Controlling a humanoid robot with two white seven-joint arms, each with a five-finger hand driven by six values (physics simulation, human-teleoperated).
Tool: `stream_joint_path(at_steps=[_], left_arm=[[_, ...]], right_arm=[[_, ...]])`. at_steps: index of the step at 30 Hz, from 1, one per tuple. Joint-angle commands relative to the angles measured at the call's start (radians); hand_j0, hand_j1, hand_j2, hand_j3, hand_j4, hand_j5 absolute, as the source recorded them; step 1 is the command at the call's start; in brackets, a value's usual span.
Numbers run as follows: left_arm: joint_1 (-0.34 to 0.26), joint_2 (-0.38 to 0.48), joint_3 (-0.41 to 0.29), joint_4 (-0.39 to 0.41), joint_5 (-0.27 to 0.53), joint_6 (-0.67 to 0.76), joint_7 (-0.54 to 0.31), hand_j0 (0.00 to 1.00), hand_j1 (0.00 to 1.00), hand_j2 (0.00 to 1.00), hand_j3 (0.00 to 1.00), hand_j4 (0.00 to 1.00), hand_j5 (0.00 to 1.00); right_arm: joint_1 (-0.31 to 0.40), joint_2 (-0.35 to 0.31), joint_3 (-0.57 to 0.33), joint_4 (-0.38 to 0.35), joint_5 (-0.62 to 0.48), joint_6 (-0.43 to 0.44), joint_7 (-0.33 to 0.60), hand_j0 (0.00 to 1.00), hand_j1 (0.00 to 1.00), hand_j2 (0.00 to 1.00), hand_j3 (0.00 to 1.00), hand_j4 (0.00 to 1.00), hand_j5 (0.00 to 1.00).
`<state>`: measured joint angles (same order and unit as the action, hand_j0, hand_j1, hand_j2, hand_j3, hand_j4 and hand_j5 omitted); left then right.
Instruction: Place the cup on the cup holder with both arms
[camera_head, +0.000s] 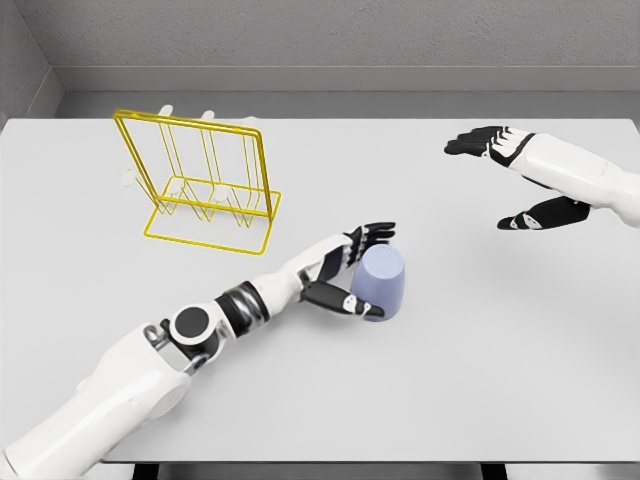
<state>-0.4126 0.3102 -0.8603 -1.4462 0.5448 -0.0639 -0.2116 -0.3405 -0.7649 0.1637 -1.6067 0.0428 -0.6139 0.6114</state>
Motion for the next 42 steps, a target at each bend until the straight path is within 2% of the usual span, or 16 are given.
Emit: stream_joint_path(at_steps=[1, 15, 18, 21, 24, 33, 37, 42], left_arm=[[0.0, -0.01, -0.006, 0.001, 0.003, 0.004, 0.0, 1.0, 1.0, 1.0, 1.0, 1.0, 1.0], [0.003, -0.045, -0.009, 0.044, 0.003, 0.006, 0.0, 0.98, 0.98, 0.98, 0.98, 0.98, 0.98], [0.008, -0.052, -0.009, 0.044, 0.007, 0.004, 0.0, 0.84, 0.84, 0.84, 0.84, 0.84, 0.84], [0.011, -0.057, -0.006, 0.046, 0.015, 0.003, 0.003, 0.6, 0.6, 0.6, 0.6, 0.6, 0.6], [0.012, -0.057, -0.003, 0.049, 0.026, 0.0, 0.005, 0.48, 0.48, 0.48, 0.48, 0.48, 0.48], [0.009, -0.054, 0.017, 0.049, 0.03, -0.008, 0.005, 0.48, 0.48, 0.48, 0.48, 0.48, 0.48], [0.015, -0.049, 0.026, 0.009, 0.03, -0.01, 0.005, 0.49, 0.49, 0.49, 0.49, 0.49, 0.49], [0.035, -0.031, 0.047, -0.077, 0.029, -0.008, 0.005, 0.49, 0.49, 0.49, 0.49, 0.49, 0.49]], right_arm=[[0.0, -0.001, -0.001, 0.002, -0.008, 0.003, -0.001, 1.0, 1.0, 1.0, 1.0, 1.0, 1.0], [0.002, 0.003, -0.006, -0.002, -0.008, 0.003, -0.001, 1.0, 1.0, 1.0, 1.0, 1.0, 1.0], [0.002, 0.003, -0.006, -0.002, -0.008, 0.003, -0.001, 1.0, 1.0, 1.0, 1.0, 1.0, 1.0], [0.002, 0.003, -0.006, -0.001, -0.008, 0.003, -0.001, 1.0, 1.0, 1.0, 1.0, 1.0, 1.0], [0.002, 0.003, -0.006, -0.002, -0.008, 0.003, -0.001, 1.0, 1.0, 1.0, 1.0, 1.0, 1.0], [0.002, 0.004, -0.006, -0.004, -0.008, 0.003, -0.001, 1.0, 1.0, 1.0, 1.0, 1.0, 1.0], [0.002, 0.003, -0.006, -0.001, -0.008, 0.003, -0.001, 1.0, 1.0, 1.0, 1.0, 1.0, 1.0], [0.002, 0.003, -0.006, -0.002, -0.008, 0.003, -0.001, 1.0, 1.0, 1.0, 1.0, 1.0, 1.0]])
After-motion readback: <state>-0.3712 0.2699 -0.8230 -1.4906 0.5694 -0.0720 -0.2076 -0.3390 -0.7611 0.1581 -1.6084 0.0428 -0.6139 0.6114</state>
